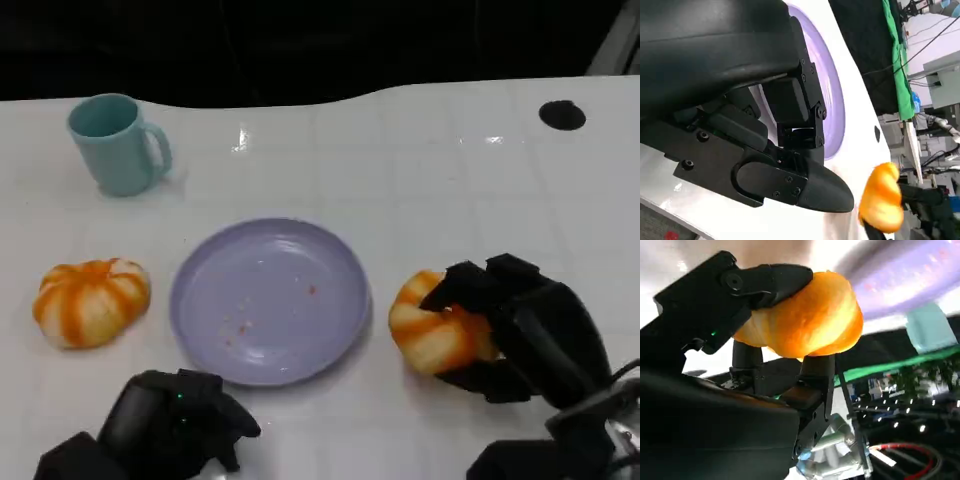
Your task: Grasp the bread from the table and place it into the plate.
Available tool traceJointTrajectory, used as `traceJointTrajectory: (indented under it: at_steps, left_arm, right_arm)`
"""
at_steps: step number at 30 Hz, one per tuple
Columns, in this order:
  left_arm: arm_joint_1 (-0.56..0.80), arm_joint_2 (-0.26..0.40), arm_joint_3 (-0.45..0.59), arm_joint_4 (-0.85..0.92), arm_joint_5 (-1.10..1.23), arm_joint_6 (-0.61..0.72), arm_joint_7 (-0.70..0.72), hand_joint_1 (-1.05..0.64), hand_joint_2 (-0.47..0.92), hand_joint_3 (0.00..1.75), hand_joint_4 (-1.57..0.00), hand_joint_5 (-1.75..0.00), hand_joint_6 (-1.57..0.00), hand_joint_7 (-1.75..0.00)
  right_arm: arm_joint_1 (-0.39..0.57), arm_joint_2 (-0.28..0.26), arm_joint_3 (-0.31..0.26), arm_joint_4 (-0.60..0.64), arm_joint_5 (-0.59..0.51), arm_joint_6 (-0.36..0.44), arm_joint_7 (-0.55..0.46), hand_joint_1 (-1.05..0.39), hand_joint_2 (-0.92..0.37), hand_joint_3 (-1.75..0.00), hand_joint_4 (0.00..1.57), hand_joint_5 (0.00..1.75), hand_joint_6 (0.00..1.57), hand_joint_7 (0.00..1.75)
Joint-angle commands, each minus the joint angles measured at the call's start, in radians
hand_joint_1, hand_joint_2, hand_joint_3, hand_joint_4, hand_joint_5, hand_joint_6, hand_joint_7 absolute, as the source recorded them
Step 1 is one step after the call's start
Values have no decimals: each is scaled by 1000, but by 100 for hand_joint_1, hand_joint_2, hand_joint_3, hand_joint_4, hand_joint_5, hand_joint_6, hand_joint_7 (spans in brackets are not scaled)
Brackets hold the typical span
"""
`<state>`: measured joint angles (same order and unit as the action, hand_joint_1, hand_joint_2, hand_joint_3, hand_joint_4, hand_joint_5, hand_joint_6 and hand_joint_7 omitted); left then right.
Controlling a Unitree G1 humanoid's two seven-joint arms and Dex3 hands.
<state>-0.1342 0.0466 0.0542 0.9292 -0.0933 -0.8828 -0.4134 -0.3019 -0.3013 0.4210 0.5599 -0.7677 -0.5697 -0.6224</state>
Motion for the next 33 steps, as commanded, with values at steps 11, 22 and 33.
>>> traceJointTrajectory:
  at_steps: [11,22,33]
  left_arm:
    - [3,10,0,8,13,5,18,-105,92,17,-120,-119,-134,-63]
    - [8,4,4,9,-5,12,2,-105,92,15,-120,-118,-134,-62]
    - [4,7,4,17,-1,11,4,-105,92,15,-122,-116,-136,-61]
  right_arm:
    - [-96,136,-39,2,214,-84,244,-15,-23,-144,95,175,74,167]
    - [-262,262,7,184,165,-66,246,-3,-24,-145,95,175,83,152]
    - [-397,369,34,423,167,-51,247,-14,-47,-93,69,98,72,58]
